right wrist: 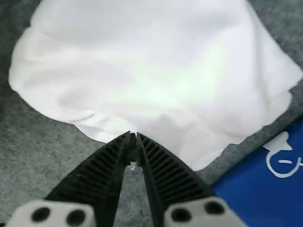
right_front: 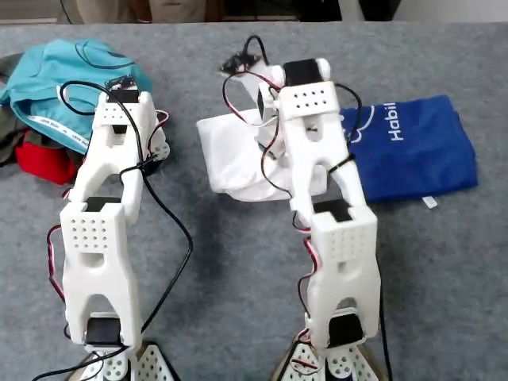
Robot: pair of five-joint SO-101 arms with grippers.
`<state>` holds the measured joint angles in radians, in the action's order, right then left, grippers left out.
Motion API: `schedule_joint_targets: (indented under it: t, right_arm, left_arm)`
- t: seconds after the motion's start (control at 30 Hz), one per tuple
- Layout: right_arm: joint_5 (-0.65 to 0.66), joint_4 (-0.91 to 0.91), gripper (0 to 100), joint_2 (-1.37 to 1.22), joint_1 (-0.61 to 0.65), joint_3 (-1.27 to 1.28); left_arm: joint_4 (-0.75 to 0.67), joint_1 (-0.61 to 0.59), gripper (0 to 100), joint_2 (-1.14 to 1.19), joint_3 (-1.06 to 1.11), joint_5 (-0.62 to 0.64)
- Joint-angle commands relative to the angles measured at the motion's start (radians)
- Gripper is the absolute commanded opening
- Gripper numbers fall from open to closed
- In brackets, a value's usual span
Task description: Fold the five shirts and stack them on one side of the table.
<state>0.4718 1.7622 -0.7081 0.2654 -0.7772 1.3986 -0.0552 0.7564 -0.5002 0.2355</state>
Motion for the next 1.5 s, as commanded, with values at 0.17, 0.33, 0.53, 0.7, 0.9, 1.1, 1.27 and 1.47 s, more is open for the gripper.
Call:
schedule_joint_targets:
  t: [0.17,0.33,0.53,0.7,0.9,1.1,1.27,1.47]
  right_arm:
    - [0.035,0.025,0.2,-0.074,-0.173,0.022]
    - [0.095,0.014,0.2,-0.081,-0.214,0.136]
    - [0.104,0.026,0.2,-0.038,-0.214,0.191]
    - [0.104,0.025,0.2,0.252,-0.208,0.229]
    - [0.101,-0.011,0.2,0.447,-0.176,0.251]
    - [-0.031,-0.29,0.3,0.357,-0.17,0.259]
    - [-0.11,-0.511,0.3,0.2,-0.139,0.251]
    - [-0.104,-0.631,0.3,-0.021,-0.143,0.237]
  left_arm:
    - [-0.009,0.021,2,-0.044,-0.002,-0.011]
    - [-0.011,0.021,2,-0.044,-0.003,-0.011]
    - [-0.011,0.023,2,-0.045,-0.003,-0.011]
    - [0.072,0.025,2,-0.12,-0.083,-0.011]
    - [0.095,0.184,2,-0.245,-0.253,-0.002]
    - [-0.091,0.267,2,-0.11,-0.233,0.107]
    - [-0.118,0.264,2,0.03,-0.244,0.161]
    - [-0.14,0.262,2,0.107,-0.258,0.155]
